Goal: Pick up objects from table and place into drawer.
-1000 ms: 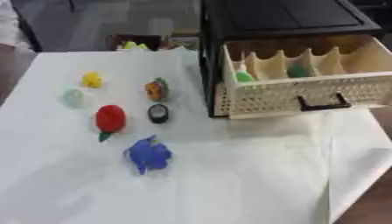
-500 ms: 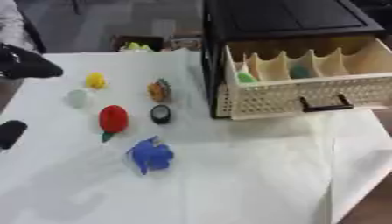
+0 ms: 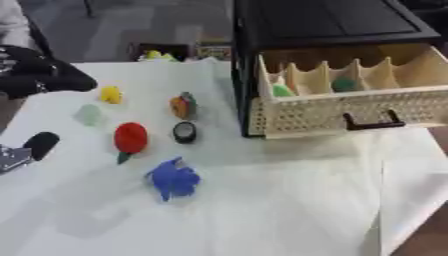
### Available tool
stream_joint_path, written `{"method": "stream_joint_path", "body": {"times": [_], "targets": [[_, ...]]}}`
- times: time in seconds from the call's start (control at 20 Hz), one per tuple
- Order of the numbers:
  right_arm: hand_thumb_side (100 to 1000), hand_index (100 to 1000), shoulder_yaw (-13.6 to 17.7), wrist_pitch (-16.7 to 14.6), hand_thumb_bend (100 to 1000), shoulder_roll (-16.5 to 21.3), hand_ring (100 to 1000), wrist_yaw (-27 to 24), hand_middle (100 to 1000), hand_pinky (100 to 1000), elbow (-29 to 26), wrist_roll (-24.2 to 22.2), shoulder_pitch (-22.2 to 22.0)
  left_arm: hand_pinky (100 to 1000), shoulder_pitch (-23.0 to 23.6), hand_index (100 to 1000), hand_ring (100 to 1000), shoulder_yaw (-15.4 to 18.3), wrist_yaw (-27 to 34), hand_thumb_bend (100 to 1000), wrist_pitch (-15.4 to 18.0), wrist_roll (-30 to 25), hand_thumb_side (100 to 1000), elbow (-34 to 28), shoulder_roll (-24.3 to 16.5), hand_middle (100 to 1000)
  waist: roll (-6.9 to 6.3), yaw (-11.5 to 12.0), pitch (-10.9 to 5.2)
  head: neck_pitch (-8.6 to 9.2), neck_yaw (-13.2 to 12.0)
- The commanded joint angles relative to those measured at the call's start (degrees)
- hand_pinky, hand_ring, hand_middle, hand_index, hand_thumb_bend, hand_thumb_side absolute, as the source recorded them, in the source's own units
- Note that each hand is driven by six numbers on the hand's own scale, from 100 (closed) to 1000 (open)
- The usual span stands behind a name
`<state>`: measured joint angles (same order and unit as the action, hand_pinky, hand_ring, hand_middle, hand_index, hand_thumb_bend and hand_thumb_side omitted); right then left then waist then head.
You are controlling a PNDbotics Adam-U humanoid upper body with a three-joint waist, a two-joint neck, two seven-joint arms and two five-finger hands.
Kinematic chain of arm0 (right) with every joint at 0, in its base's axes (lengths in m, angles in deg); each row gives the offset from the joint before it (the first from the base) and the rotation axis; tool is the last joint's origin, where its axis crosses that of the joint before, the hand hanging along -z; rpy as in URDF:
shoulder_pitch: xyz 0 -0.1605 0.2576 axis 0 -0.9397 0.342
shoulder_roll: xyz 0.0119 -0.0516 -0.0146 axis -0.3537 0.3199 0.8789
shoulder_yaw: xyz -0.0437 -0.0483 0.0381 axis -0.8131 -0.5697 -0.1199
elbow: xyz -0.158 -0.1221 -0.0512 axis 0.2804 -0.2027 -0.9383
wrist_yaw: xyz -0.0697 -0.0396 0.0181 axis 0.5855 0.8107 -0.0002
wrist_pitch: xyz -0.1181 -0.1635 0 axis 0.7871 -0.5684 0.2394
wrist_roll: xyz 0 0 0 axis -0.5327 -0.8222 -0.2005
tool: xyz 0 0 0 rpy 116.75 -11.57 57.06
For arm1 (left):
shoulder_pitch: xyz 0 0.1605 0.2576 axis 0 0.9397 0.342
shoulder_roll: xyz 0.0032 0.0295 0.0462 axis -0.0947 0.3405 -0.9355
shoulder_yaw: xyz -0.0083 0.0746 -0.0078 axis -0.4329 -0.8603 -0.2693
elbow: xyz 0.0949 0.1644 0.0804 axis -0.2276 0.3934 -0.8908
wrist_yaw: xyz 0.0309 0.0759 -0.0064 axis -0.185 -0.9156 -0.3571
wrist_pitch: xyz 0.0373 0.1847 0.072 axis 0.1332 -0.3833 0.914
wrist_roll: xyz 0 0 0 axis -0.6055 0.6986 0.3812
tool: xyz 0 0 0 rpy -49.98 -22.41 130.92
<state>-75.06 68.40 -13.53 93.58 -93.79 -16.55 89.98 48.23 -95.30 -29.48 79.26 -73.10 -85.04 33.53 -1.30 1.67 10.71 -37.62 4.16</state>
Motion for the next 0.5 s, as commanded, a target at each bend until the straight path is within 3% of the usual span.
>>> {"method": "stream_joint_path", "body": {"times": [0.05,0.35,0.5], "targets": [[695,786,0.25,-0.06,326,1.95,578,0.01,518,266,-0.49,-0.42,0.84,739,-2.44,972,839,-1.1,-0.68,100,-1.15,-2.32,786,2.0,0.51,802,-0.06,-0.06,-0.63,0.73,-0.21],[693,784,0.25,0.03,320,1.7,577,-0.12,516,264,-0.49,-0.81,0.86,713,-5.72,956,825,-3.56,-2.49,100,-3.04,-5.85,920,7.18,4.1,753,-0.38,-0.33,-0.56,1.03,-0.59],[692,783,0.27,0.11,317,1.49,576,-0.2,514,263,-0.49,-0.92,0.83,720,-7.03,1000,828,-4.24,-3.8,100,-3.37,-7.69,986,10.36,5.78,746,-0.47,-0.48,-0.56,1.15,-0.76]]}}
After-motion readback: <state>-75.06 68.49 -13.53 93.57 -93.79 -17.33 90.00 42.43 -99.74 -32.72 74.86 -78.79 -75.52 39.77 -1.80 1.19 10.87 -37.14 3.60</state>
